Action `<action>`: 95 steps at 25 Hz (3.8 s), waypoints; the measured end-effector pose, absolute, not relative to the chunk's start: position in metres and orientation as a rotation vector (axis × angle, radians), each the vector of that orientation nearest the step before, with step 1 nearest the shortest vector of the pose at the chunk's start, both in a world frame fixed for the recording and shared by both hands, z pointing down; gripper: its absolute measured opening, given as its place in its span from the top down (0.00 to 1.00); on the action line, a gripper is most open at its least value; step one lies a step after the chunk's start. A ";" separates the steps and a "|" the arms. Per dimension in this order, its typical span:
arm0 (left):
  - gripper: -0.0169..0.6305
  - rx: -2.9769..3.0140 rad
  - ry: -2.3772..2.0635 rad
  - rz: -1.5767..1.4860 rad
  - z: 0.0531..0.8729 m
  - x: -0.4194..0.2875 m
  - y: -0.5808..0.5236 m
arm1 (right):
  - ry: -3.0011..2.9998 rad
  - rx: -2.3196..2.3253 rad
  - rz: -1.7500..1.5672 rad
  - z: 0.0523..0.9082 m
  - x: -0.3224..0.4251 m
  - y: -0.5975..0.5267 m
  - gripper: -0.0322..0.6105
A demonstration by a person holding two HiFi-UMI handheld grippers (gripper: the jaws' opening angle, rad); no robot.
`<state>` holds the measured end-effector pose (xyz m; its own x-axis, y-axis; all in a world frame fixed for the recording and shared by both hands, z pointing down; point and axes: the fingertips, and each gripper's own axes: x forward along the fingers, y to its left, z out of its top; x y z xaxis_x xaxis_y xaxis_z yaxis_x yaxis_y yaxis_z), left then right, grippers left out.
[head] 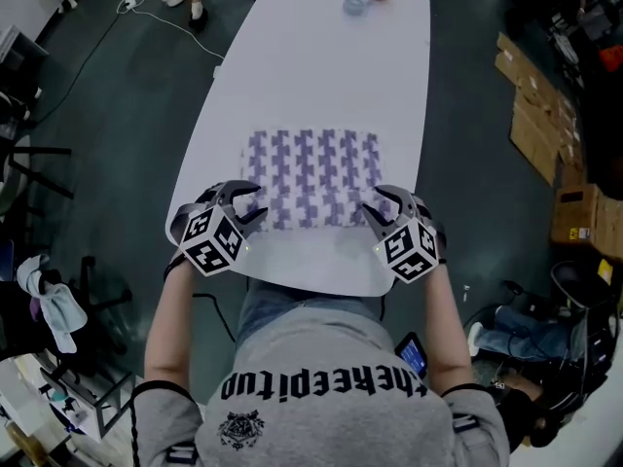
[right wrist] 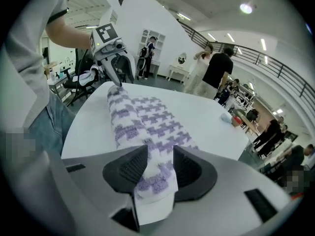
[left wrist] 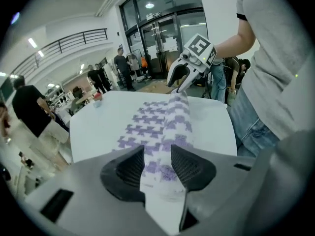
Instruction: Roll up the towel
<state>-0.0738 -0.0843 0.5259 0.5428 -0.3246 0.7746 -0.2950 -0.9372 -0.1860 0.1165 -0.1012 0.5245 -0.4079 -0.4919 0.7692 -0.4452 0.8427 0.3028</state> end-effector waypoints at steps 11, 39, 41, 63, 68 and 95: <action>0.55 -2.522 0.582 -1.563 0.572 -0.066 -0.037 | -1.955 0.502 -0.293 0.570 0.088 -0.056 0.58; 0.75 -2.607 0.341 -1.696 0.590 -0.070 0.036 | -1.933 0.407 -0.145 0.587 0.101 0.015 0.78; 0.75 -2.631 0.329 -1.693 0.590 -0.068 0.035 | -1.941 0.406 -0.119 0.587 0.102 0.012 0.78; 0.74 -2.893 0.233 -1.620 0.577 -0.082 -0.032 | -2.023 0.436 0.099 0.561 0.097 -0.039 0.77; 0.74 -2.887 0.216 -1.651 0.583 -0.081 -0.048 | -2.011 0.435 0.103 0.564 0.097 -0.054 0.76; 0.63 -2.723 0.440 -1.423 0.534 -0.066 -0.028 | -2.062 0.517 -0.106 0.527 0.090 -0.043 0.65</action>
<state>-0.0660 -0.0279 0.5341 0.5397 -0.2656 0.7989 -0.2312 -0.9592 -0.1627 0.0903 -0.0427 0.5272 -0.4387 -0.4020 0.8037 -0.3172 0.9061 0.2801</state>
